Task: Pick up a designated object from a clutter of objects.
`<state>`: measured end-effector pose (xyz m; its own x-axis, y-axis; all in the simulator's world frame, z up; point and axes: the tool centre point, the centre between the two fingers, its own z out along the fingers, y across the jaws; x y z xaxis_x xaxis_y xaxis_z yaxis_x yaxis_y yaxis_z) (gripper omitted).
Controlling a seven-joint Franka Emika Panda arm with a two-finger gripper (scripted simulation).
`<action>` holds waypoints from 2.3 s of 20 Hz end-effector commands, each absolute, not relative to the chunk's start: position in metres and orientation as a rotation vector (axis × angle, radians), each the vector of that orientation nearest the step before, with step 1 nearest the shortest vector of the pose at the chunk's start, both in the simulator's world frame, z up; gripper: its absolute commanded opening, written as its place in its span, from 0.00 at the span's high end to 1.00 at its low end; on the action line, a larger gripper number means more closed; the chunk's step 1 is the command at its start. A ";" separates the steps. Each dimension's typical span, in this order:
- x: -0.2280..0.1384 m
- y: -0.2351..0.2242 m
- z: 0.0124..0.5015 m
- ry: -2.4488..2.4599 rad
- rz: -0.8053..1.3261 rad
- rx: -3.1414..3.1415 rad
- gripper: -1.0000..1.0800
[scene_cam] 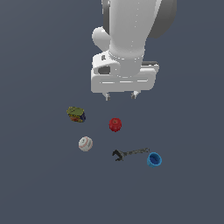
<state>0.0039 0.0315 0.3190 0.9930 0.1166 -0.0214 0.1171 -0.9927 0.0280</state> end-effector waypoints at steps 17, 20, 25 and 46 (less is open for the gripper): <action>0.046 -0.030 0.233 -0.218 -0.022 3.142 0.04; 0.055 -0.054 0.202 -0.361 -0.018 3.134 0.04; 0.063 -0.091 0.155 -0.567 -0.011 3.103 0.04; 0.063 -0.137 0.085 -0.799 -0.002 3.038 0.04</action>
<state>0.0632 -0.1371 0.0906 0.8709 -0.4914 -0.0002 -0.4914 -0.8709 -0.0003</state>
